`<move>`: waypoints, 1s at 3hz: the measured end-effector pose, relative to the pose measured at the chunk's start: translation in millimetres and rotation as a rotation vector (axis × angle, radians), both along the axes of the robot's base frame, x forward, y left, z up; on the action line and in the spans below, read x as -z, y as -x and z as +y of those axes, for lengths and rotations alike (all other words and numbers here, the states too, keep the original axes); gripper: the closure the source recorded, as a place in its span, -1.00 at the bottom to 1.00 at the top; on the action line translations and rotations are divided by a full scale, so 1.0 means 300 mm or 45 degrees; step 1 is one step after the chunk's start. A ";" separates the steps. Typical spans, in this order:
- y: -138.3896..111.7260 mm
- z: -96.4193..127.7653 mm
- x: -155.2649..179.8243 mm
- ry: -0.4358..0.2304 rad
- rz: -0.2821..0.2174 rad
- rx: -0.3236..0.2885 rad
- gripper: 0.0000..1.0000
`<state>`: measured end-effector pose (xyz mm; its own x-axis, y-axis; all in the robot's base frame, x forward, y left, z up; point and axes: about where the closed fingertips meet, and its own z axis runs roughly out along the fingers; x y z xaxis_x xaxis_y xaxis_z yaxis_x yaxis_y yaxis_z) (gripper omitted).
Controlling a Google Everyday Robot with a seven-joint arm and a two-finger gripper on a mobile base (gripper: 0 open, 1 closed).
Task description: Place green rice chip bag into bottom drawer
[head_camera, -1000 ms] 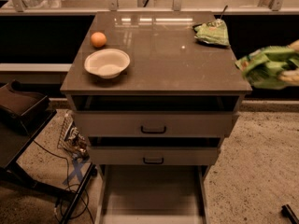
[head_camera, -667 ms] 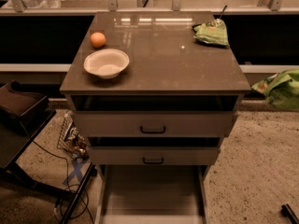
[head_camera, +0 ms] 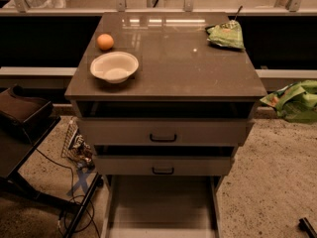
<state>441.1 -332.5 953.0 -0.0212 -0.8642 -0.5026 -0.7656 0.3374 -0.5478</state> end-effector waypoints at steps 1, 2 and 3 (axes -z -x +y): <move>-0.019 0.045 0.084 0.003 0.047 -0.029 1.00; 0.025 0.115 0.301 -0.096 0.174 -0.170 1.00; 0.110 0.177 0.533 -0.252 0.293 -0.386 1.00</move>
Offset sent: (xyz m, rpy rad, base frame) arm -0.0352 0.0558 -0.1916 0.1781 0.2501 0.3979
